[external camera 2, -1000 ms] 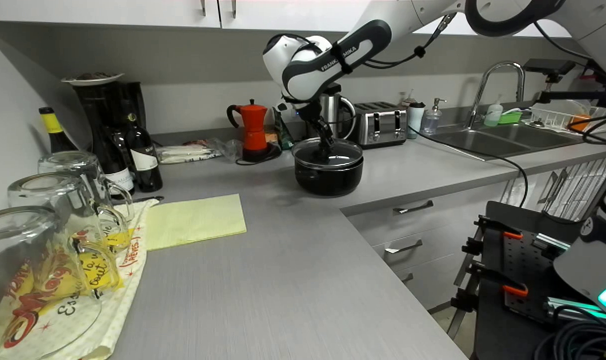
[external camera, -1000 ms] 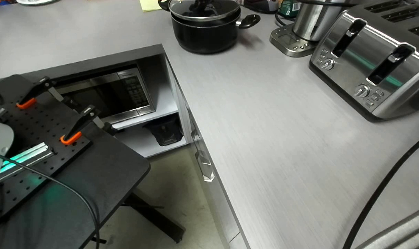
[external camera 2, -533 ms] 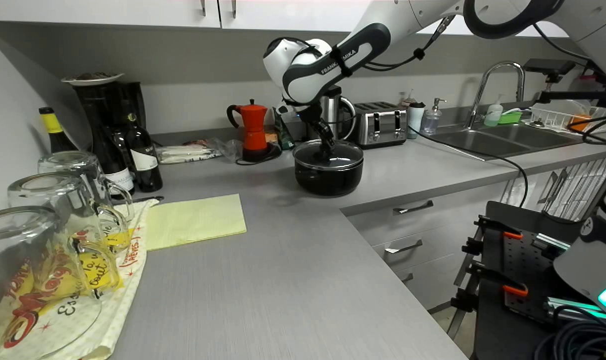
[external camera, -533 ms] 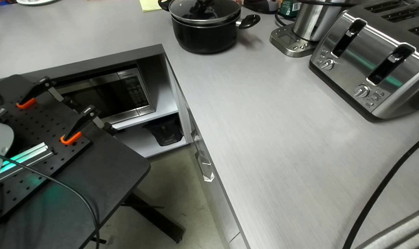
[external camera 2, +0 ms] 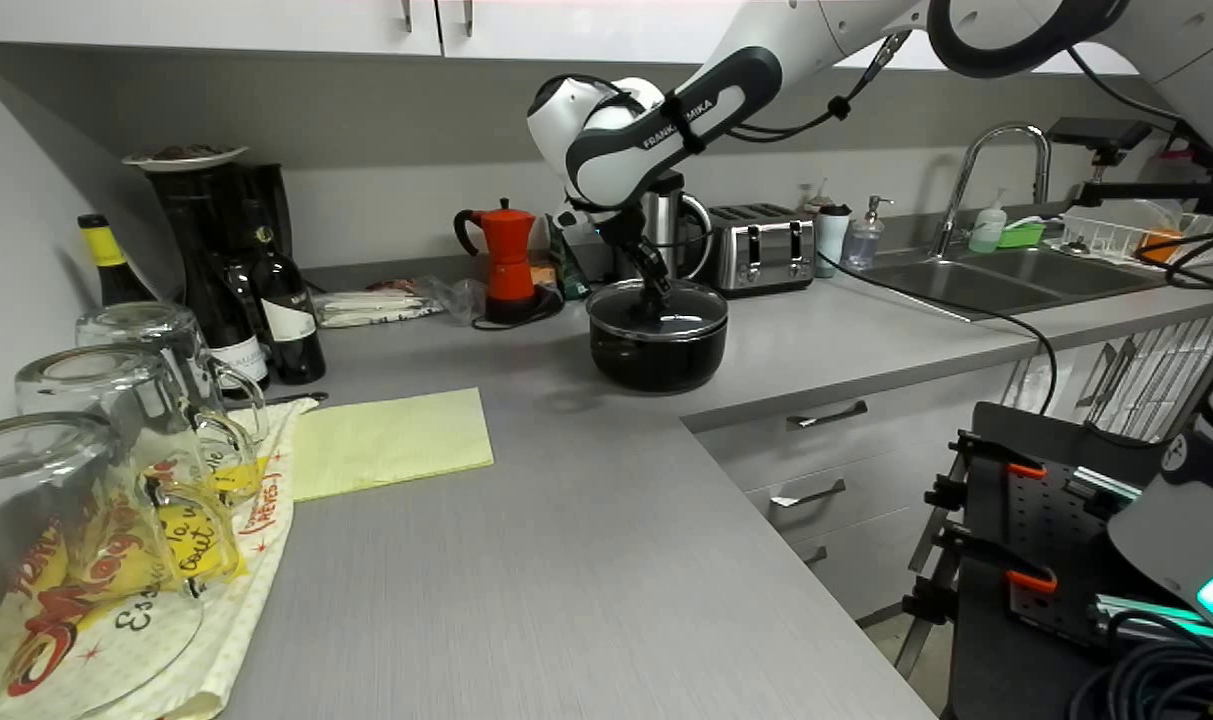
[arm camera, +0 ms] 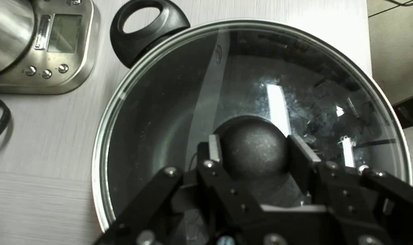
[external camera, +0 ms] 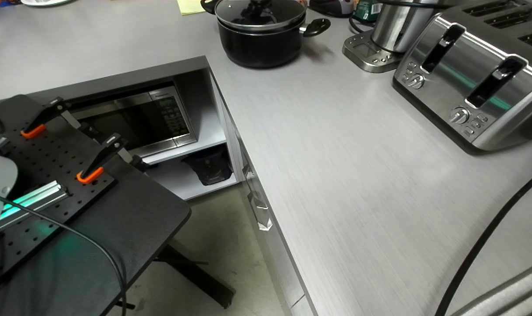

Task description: Put the glass lid on the black pot.

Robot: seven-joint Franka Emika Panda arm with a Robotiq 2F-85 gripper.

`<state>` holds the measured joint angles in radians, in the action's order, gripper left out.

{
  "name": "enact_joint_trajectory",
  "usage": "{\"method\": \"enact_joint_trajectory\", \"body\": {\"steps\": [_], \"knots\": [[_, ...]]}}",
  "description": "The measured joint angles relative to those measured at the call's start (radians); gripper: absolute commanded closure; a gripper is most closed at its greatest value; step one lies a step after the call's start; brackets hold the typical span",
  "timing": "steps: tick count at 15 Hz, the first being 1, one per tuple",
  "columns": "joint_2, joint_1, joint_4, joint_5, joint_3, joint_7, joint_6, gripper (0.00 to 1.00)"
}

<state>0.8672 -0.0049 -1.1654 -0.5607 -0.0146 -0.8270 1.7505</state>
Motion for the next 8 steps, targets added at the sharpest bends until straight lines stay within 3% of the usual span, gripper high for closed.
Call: {"method": "enact_joint_trajectory", "body": {"steps": [8], "knots": [[0.01,0.0,0.0,0.0,-0.003,0.0,-0.007,0.75]]}}
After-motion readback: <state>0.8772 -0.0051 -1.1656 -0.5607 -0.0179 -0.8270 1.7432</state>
